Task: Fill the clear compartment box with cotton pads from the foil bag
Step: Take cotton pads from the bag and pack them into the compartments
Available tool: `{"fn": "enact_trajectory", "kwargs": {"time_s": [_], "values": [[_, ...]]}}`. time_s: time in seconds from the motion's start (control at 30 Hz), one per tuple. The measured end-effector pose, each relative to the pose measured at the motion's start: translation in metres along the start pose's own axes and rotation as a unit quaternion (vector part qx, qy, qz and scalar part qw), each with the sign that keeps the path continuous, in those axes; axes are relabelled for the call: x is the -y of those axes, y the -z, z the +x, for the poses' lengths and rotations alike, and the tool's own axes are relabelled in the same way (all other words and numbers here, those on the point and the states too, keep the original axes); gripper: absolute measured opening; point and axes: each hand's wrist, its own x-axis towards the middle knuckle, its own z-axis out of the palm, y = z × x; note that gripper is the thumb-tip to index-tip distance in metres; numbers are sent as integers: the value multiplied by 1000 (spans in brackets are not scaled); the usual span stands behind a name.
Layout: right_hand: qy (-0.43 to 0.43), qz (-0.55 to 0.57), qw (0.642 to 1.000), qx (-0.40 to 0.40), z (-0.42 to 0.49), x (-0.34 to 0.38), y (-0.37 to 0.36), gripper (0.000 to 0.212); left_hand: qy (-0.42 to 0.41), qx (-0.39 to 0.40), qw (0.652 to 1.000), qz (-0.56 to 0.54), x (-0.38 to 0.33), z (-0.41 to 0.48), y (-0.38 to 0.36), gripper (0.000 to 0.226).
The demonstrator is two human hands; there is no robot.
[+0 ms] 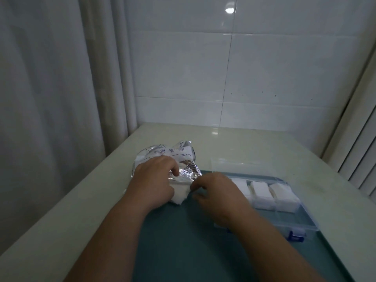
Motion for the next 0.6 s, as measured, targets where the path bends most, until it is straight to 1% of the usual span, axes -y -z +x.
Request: {"fn": "enact_trajectory", "kwargs": {"time_s": [0.1, 0.23, 0.33, 0.5, 0.6], "values": [[30, -16, 999, 3, -1, 2, -2, 27, 43, -16, 998, -49, 4, 1, -3, 29], [62, -28, 998, 17, 0, 3, -5, 31, 61, -61, 991, -105, 7, 3, -2, 18], [66, -33, 997, 25, 2, 6, -8, 39, 80, -76, 984, -143, 8, 4, -1, 16], [41, -24, 999, 4, 10, 17, -21, 60, 92, -74, 980, -160, 10, 6, -3, 17], [20, -57, 998, -13, 16, 18, -28, 56, 93, -74, 979, -165, 9, 6, -4, 16]]}}
